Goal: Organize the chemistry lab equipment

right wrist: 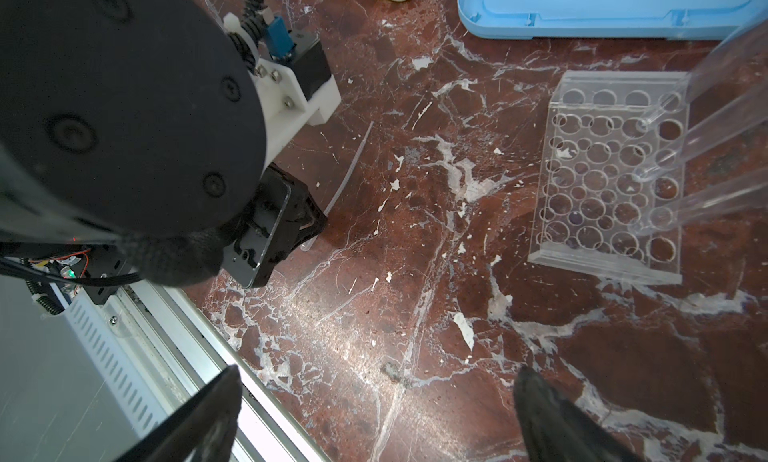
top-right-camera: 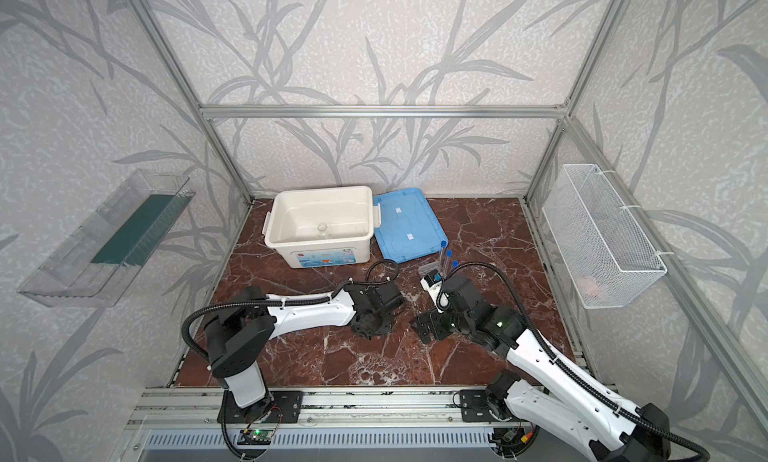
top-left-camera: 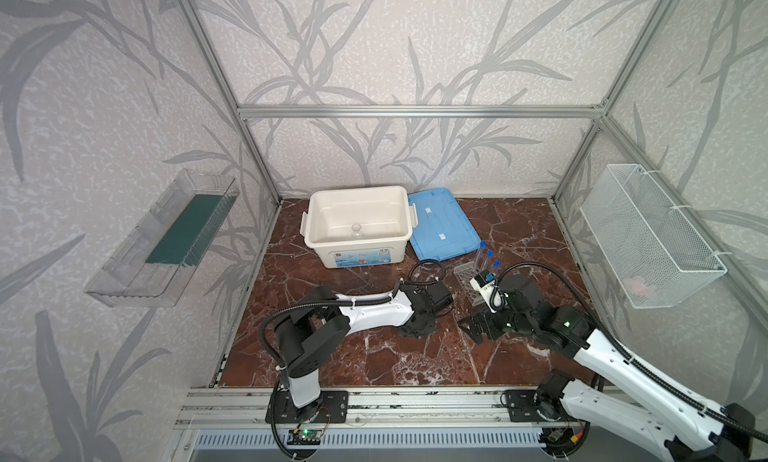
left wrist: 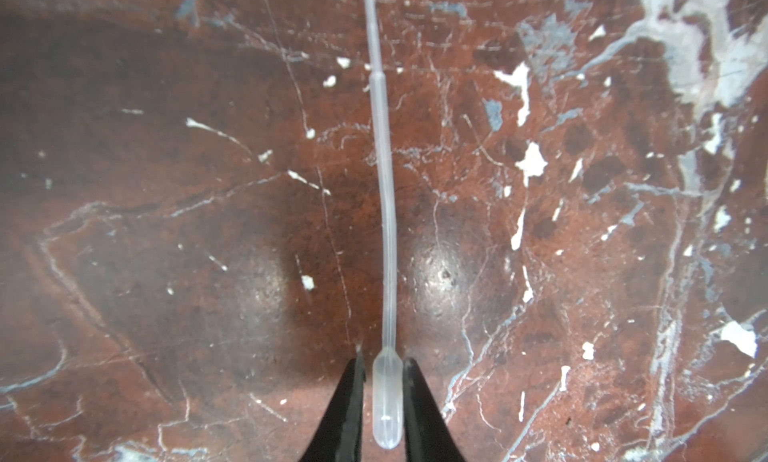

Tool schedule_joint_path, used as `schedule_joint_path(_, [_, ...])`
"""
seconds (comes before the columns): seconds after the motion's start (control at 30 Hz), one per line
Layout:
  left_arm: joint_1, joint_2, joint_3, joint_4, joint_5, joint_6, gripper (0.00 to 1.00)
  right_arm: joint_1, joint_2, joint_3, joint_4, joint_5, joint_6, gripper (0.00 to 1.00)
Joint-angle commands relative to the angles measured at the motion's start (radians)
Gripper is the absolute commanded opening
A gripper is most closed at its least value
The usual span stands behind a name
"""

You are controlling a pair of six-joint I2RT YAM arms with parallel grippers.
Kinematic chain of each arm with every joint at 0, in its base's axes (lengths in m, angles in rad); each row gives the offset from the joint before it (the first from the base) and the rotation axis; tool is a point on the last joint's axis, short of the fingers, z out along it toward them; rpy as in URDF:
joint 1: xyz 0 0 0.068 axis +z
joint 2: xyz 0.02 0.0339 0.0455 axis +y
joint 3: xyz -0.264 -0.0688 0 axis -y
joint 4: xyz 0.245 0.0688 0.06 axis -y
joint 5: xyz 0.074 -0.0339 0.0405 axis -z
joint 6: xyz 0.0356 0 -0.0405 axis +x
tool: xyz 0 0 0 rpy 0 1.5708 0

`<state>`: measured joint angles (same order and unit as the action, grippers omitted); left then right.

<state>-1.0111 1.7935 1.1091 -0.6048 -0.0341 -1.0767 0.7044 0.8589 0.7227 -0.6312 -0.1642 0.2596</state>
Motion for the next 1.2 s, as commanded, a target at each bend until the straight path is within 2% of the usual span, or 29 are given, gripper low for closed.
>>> schedule_joint_path(0.0, [-0.004, 0.025, -0.011, -0.005, -0.018, -0.02, 0.21, 0.004, -0.017, -0.012, 0.008, 0.012, 0.0, 1.0])
schedule_joint_path(0.3, [-0.004, 0.019, -0.011, -0.014, -0.028, -0.016, 0.2, 0.004, -0.014, -0.012, 0.009, 0.018, -0.003, 1.0])
schedule_joint_path(0.4, [-0.004, -0.009, -0.009, -0.031, -0.042, -0.015, 0.15, 0.004, -0.014, -0.012, 0.011, 0.018, -0.002, 1.0])
schedule_joint_path(0.7, [-0.002, -0.124, -0.004, -0.084, -0.07, -0.016, 0.13, 0.004, -0.017, 0.009, 0.029, 0.004, 0.018, 1.0])
schedule_joint_path(0.9, [0.003, -0.25, 0.049, -0.196, -0.154, 0.002, 0.11, 0.005, -0.021, 0.054, 0.064, -0.035, 0.037, 1.0])
schedule_joint_path(1.03, [0.019, -0.325, 0.12, -0.267, -0.212, 0.06, 0.11, 0.005, -0.019, 0.078, 0.152, -0.063, 0.061, 1.0])
schedule_joint_path(1.17, [0.068, -0.382, 0.197, -0.316, -0.214, 0.116, 0.12, 0.004, 0.037, 0.14, 0.207, -0.071, 0.086, 1.0])
